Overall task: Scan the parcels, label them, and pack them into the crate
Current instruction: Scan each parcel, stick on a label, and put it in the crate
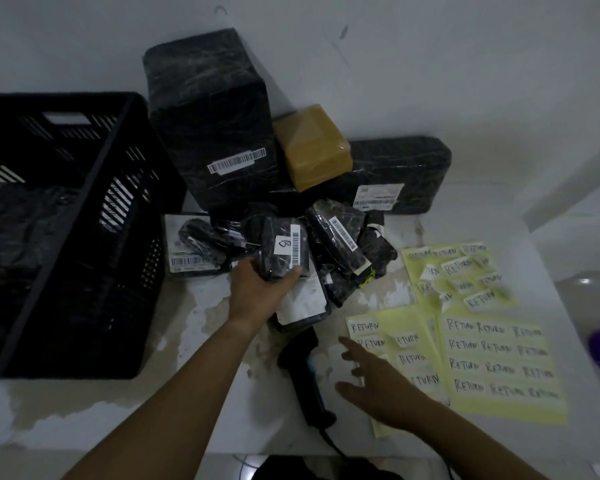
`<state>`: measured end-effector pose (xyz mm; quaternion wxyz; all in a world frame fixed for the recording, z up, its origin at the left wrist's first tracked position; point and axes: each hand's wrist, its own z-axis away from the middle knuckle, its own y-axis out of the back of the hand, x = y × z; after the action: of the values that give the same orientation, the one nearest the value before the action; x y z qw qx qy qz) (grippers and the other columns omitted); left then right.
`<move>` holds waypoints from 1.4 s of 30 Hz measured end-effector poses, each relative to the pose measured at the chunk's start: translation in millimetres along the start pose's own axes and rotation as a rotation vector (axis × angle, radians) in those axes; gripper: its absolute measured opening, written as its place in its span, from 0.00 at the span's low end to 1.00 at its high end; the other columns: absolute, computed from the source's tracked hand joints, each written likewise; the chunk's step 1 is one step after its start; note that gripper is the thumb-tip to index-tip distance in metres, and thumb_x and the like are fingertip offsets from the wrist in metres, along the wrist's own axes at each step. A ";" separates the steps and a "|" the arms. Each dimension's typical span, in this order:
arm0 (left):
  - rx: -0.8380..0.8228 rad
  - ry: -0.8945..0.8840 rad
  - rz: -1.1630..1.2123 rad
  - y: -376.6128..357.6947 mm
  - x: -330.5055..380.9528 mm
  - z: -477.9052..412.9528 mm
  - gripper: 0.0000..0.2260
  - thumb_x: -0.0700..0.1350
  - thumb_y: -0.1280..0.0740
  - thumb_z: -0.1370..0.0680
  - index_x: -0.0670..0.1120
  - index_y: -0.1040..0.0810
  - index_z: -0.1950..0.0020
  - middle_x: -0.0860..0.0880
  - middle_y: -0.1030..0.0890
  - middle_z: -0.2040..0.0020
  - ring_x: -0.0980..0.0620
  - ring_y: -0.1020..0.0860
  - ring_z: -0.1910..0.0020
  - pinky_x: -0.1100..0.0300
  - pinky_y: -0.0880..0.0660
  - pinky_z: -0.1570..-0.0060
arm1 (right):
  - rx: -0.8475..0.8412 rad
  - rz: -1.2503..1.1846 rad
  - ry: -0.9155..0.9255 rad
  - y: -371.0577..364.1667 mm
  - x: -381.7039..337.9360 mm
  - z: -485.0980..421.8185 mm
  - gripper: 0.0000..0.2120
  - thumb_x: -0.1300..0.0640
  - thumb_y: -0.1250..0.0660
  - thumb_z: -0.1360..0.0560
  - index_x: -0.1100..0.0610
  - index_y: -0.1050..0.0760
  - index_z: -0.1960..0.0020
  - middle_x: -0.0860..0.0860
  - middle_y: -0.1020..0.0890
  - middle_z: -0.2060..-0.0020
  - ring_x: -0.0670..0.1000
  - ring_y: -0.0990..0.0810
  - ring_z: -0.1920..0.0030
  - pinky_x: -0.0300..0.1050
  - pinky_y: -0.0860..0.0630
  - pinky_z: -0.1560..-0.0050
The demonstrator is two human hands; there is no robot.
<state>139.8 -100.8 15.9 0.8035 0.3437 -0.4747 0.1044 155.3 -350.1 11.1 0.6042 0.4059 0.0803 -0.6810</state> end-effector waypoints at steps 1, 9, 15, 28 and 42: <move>-0.026 0.041 -0.037 -1.7 -3.1 -9.3 0.34 0.75 0.24 0.40 0.60 0.22 0.40 0.58 0.19 0.43 0.58 0.20 0.43 0.53 0.21 0.40 | -0.001 0.020 -0.022 -10.0 -1.0 -6.2 0.39 0.44 0.34 0.23 0.44 0.53 0.20 0.47 0.32 0.28 0.49 0.28 0.32 0.42 0.29 0.38; -0.090 0.133 -0.092 1.3 -2.5 -23.9 0.31 0.69 0.30 0.30 0.53 0.25 0.34 0.49 0.22 0.38 0.46 0.22 0.39 0.48 0.24 0.38 | 0.029 0.017 -0.167 -71.8 -4.3 -43.6 0.42 0.41 0.32 0.26 0.53 0.50 0.22 0.53 0.27 0.33 0.52 0.23 0.39 0.43 0.24 0.48; -0.123 -0.075 -0.190 22.8 -2.2 -9.5 0.18 0.49 0.30 0.20 0.45 0.29 0.34 0.53 0.23 0.46 0.52 0.23 0.45 0.59 0.27 0.46 | 0.131 0.095 -0.204 -92.2 -9.4 -57.8 0.45 0.39 0.28 0.32 0.51 0.48 0.24 0.52 0.30 0.35 0.53 0.25 0.38 0.47 0.24 0.43; -0.194 0.131 0.133 86.9 -102.8 47.8 0.50 0.45 0.21 0.28 0.61 0.53 0.19 0.58 0.21 0.41 0.55 0.16 0.49 0.46 0.17 0.50 | 0.168 -0.051 -0.134 -82.8 -10.8 -33.4 0.28 0.58 0.31 0.28 0.51 0.39 0.32 0.48 0.24 0.59 0.46 0.25 0.67 0.36 0.30 0.69; -0.275 0.545 0.338 36.5 -158.1 81.4 0.14 0.50 0.25 0.24 0.51 0.22 0.41 0.47 0.16 0.45 0.51 0.17 0.50 0.59 0.19 0.59 | 0.171 -0.267 0.014 -89.9 -68.3 36.1 0.07 0.46 0.34 0.22 0.44 0.26 0.45 0.43 0.20 0.68 0.41 0.23 0.68 0.34 0.31 0.64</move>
<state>-17.9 -101.7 -74.1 0.9108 0.1082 -0.3027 0.2590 55.0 -297.0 44.9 0.4711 0.4464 0.0795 -0.7566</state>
